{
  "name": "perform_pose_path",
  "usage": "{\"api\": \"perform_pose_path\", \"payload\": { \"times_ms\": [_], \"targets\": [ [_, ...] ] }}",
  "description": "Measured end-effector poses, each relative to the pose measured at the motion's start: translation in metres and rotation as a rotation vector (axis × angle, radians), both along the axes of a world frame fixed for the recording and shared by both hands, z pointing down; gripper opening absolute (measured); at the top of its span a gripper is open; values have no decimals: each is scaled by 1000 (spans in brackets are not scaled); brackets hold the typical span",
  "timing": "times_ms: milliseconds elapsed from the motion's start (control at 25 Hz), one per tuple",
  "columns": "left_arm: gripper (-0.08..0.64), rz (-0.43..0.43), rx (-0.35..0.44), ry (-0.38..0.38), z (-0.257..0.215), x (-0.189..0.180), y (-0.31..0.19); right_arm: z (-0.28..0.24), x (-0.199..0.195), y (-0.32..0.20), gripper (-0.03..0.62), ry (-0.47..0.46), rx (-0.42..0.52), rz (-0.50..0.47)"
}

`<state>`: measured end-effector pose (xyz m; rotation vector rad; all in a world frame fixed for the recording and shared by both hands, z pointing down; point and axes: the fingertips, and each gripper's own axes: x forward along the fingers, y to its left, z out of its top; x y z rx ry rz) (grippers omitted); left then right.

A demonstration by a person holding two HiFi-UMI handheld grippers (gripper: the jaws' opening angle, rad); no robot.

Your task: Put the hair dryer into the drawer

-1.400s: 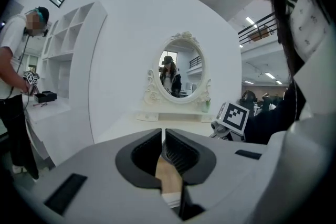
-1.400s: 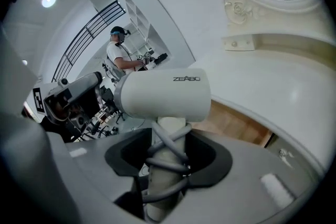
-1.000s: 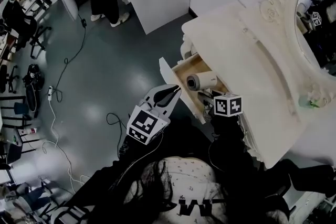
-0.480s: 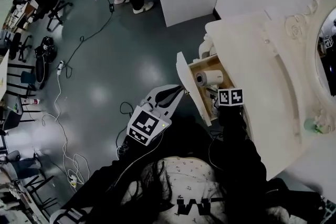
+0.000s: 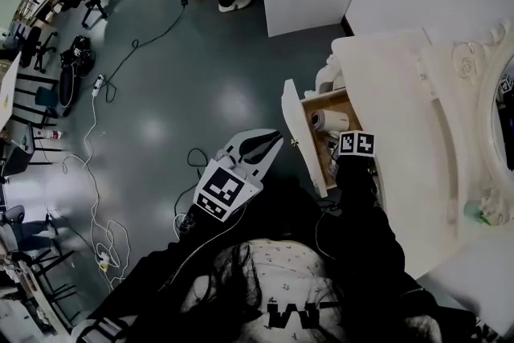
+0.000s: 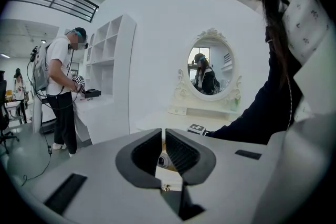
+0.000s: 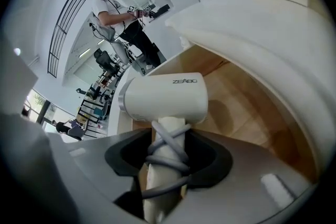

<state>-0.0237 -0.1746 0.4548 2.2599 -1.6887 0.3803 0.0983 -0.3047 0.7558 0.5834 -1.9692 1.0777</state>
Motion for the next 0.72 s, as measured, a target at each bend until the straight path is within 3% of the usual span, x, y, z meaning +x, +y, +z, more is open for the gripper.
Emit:
{"api": "perform_pose_path", "payload": {
  "times_ms": [520,720],
  "targets": [
    [2,-55,-18,-7,3,-39,7,28,0,-15,209,183,26,-2],
    [2,-71,-24,-12,2,-52,8,29,-12,-30,207,177,41,33]
  ]
}}
